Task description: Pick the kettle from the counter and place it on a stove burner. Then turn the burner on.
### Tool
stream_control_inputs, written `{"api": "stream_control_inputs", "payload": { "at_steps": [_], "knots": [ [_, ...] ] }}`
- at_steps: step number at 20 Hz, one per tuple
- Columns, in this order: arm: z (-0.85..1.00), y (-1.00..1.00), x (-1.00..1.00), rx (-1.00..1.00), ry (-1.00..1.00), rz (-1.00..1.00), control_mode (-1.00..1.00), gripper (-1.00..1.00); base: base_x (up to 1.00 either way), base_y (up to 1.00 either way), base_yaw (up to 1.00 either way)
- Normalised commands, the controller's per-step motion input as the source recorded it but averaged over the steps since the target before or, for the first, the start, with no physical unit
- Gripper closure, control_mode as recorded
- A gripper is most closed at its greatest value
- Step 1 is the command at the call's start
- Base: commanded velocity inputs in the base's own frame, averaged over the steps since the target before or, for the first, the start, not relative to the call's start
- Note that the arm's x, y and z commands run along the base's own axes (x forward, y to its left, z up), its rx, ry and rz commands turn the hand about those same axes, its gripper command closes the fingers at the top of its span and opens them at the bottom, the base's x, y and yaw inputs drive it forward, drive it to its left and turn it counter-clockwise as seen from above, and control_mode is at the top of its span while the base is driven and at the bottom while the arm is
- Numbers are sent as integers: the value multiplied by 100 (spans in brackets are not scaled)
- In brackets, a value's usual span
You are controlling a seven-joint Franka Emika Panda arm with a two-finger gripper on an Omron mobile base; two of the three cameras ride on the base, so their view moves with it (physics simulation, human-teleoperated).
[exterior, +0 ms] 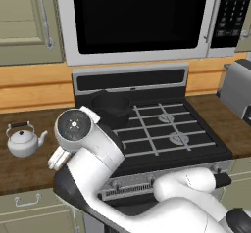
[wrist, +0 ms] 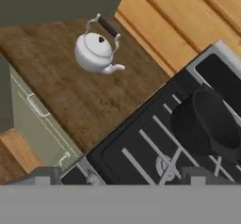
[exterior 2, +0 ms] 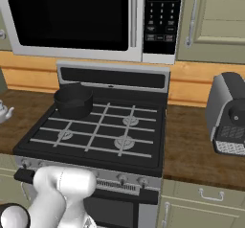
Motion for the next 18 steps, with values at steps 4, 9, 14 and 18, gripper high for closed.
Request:
{"api": "stream_control_inputs", "payload": {
  "at_steps": [4, 9, 14, 18],
  "knots": [
    [1, 100, 13, -24, 46, 17, -100, -100, 0, 0, 0],
    [-20, 39, 0, -31, 14, 1, -100, -100, 0, 0, 0],
    [-34, 35, 29, -23, -3, 6, -100, -100, 0, 0, 0],
    [-6, 33, 75, -7, 0, 1, -100, -100, 0, 0, 0]
  ]
}}
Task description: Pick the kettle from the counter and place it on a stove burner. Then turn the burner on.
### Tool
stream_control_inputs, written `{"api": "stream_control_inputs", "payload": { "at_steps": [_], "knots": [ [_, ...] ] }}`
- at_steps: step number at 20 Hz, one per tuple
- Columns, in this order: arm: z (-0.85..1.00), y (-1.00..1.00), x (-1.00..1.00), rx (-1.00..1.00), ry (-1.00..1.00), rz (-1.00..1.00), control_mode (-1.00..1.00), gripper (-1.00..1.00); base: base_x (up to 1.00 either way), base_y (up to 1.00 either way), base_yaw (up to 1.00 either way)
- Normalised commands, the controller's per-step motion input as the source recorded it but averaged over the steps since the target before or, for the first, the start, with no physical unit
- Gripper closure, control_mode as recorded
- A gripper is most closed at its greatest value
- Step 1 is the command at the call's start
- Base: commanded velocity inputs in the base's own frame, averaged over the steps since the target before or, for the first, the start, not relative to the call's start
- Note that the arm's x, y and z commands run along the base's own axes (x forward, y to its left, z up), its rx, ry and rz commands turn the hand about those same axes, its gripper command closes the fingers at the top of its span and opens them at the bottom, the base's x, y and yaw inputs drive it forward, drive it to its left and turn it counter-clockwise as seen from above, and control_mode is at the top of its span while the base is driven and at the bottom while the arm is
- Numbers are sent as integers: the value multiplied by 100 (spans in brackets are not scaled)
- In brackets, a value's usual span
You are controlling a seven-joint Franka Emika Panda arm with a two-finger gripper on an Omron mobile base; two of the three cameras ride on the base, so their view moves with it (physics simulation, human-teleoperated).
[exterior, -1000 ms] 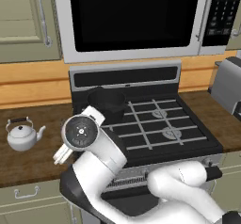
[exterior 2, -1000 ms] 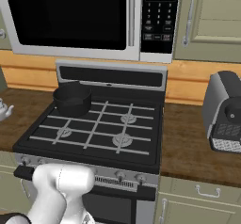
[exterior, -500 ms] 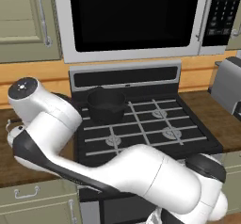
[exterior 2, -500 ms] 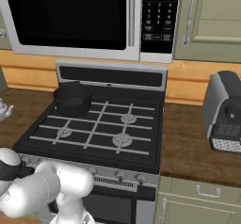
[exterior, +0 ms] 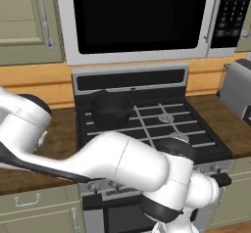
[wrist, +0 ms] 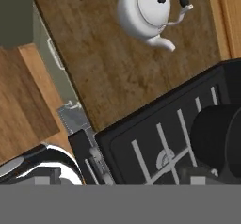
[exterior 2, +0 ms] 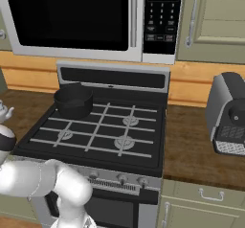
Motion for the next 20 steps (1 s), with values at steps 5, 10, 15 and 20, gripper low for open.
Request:
{"api": "stream_control_inputs", "payload": {
  "at_steps": [5, 10, 15, 20],
  "knots": [
    [-25, 23, 89, -2, 0, 0, -100, -100, 0, 0, 0],
    [-51, 32, 91, -3, 0, 2, -100, -100, 0, 0, 0],
    [-1, 53, 50, -2, 3, 0, -100, -100, 0, 0, 0],
    [-27, 27, 22, -12, 9, 9, -100, -100, 0, 0, 0]
  ]
}}
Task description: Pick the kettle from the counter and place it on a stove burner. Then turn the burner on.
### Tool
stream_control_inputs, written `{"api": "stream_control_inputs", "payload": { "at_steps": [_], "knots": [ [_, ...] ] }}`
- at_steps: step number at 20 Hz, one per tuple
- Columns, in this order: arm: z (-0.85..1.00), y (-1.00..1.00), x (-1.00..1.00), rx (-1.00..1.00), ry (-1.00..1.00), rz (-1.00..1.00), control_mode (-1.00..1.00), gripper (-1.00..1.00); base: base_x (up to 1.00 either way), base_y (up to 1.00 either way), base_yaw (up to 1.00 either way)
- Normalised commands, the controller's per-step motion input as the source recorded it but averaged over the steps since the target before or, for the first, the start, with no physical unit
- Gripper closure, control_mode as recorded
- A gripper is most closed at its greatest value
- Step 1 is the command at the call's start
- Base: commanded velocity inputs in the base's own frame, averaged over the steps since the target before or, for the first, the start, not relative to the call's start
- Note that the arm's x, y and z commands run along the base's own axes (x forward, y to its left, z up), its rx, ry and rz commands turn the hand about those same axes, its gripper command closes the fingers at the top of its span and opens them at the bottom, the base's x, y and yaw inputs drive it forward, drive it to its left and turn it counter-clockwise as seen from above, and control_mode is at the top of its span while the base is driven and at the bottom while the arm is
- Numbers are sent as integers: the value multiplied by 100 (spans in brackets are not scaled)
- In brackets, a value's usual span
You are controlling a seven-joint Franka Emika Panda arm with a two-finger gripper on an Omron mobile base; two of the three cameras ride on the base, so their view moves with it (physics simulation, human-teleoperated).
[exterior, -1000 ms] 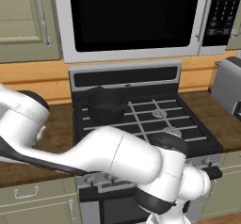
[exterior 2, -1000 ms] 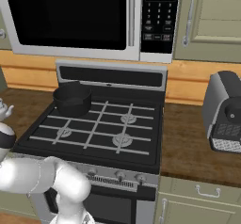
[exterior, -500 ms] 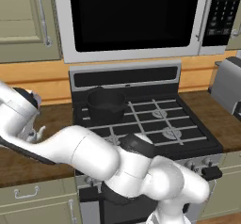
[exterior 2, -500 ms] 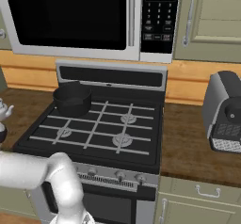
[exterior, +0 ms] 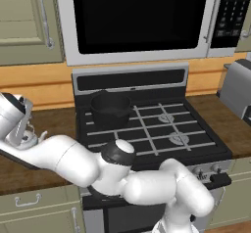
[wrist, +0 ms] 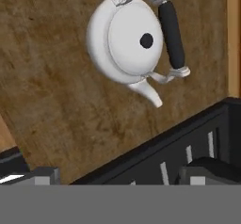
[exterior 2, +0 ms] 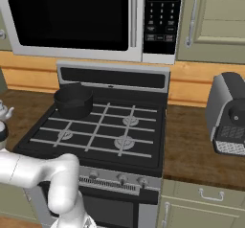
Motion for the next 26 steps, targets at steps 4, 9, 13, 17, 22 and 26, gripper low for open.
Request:
{"api": "stream_control_inputs", "payload": {
  "at_steps": [4, 9, 13, 17, 22, 26],
  "knots": [
    [-31, 13, 37, -7, 12, 25, -100, -100, 0, 0, 0],
    [-6, 8, 32, -3, 5, 29, -100, -100, 0, 0, 0],
    [-35, 0, 11, -11, 0, 21, -100, -100, 0, 0, 0],
    [-52, 4, 31, -5, 0, 15, -100, -100, 0, 0, 0],
    [-18, 6, 42, 0, 0, 5, -100, -100, 0, 0, 0],
    [0, 0, 11, 0, -1, 0, -100, -100, 0, 0, 0]
  ]
}}
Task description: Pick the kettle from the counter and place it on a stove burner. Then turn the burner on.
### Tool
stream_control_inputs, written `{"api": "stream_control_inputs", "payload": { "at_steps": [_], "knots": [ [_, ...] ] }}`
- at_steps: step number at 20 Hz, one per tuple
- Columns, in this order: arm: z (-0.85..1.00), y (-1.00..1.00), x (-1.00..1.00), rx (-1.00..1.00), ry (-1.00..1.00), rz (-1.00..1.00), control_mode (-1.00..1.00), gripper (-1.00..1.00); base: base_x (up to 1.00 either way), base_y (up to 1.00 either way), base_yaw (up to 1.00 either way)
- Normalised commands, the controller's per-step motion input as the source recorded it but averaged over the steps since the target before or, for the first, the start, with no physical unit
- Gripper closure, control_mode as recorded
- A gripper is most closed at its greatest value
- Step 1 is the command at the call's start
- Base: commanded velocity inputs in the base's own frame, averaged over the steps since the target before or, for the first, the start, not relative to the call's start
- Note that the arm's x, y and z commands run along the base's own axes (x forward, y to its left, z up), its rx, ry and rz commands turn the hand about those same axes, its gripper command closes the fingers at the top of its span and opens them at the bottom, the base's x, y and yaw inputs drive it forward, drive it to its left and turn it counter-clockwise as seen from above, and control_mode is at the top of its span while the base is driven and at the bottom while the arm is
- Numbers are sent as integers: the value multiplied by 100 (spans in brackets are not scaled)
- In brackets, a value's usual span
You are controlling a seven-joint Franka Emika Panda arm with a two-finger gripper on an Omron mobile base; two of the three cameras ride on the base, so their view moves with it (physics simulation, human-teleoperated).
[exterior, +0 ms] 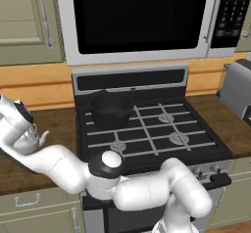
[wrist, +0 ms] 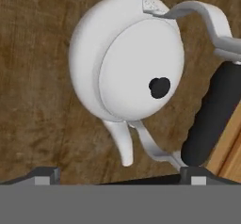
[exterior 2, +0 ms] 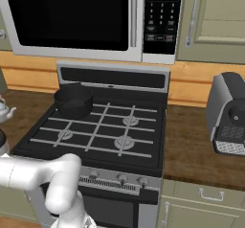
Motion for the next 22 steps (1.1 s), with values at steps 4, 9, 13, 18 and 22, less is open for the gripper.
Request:
{"api": "stream_control_inputs", "payload": {
  "at_steps": [4, 9, 13, 18, 22],
  "knots": [
    [7, -11, -32, 0, -19, 0, -100, -100, 0, 0, 0],
    [11, 7, 4, 0, -11, 0, -100, -100, 0, 0, 0],
    [0, 44, 22, 0, 0, 0, -100, -100, 0, 0, 0],
    [0, 50, 32, 0, 0, 0, -100, -100, 0, 0, 0],
    [0, 35, 18, 0, 1, 0, -100, -100, 0, 0, 0]
  ]
}}
